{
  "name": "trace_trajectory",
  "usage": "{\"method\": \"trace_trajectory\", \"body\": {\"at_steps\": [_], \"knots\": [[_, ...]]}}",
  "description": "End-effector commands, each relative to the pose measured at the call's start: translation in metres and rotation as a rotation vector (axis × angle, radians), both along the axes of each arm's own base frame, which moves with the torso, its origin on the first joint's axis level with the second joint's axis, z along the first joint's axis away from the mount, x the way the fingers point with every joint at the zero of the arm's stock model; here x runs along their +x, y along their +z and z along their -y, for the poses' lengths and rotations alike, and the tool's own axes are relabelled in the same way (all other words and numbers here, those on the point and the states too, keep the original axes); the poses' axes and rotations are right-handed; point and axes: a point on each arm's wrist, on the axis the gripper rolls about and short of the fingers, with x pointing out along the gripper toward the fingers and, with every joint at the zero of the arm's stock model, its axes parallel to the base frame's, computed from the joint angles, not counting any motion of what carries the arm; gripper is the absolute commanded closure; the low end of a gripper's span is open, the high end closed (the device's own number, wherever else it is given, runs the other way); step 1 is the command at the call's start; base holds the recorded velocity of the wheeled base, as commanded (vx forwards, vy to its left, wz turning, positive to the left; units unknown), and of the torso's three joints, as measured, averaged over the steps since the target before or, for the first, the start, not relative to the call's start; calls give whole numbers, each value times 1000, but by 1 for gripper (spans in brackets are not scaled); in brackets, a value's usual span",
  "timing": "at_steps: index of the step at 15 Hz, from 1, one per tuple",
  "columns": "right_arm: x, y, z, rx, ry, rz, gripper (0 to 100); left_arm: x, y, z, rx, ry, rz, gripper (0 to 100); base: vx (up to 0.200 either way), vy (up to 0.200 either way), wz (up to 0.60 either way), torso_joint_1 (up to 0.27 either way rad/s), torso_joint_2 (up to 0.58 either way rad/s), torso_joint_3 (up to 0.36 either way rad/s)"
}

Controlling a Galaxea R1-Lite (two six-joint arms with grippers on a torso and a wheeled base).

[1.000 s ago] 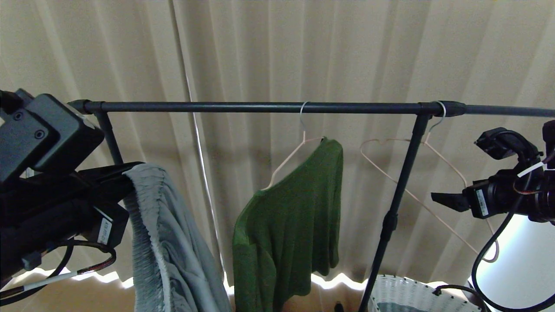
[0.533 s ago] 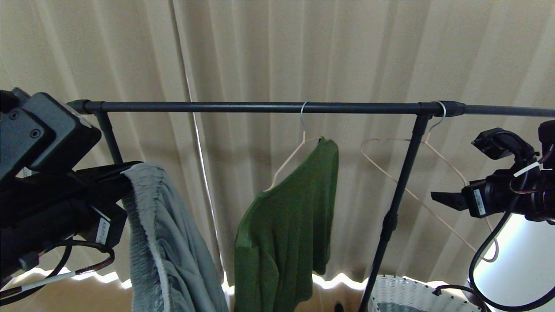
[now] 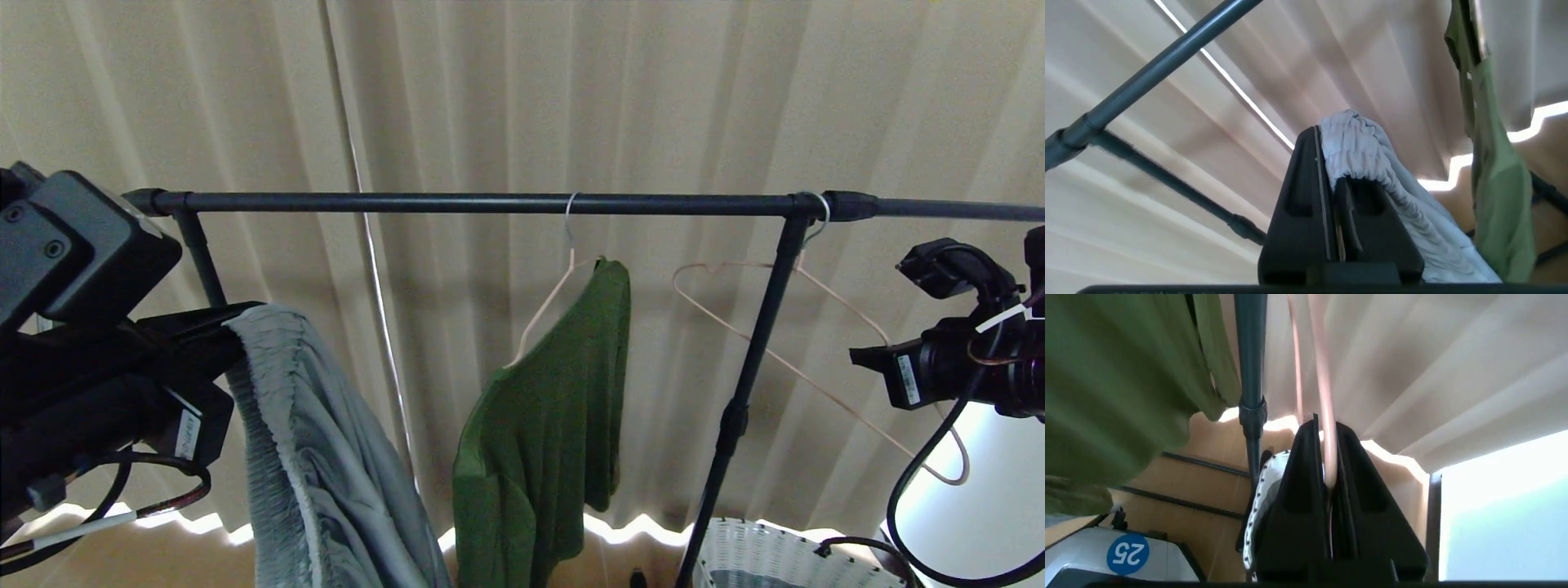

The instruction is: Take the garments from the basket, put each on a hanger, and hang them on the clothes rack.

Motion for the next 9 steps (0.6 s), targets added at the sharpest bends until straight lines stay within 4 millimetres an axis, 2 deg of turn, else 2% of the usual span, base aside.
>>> {"method": "trace_trajectory", "body": {"at_steps": [1,9], "knots": [[-3,5,0,13,-8,21,100,0,0,0,0,3,1,100,0,0,0,0,0,0],[-28,22,1,83,-53,157,100,0,0,0,2,1,-1,100,0,0,0,0,0,0]]}}
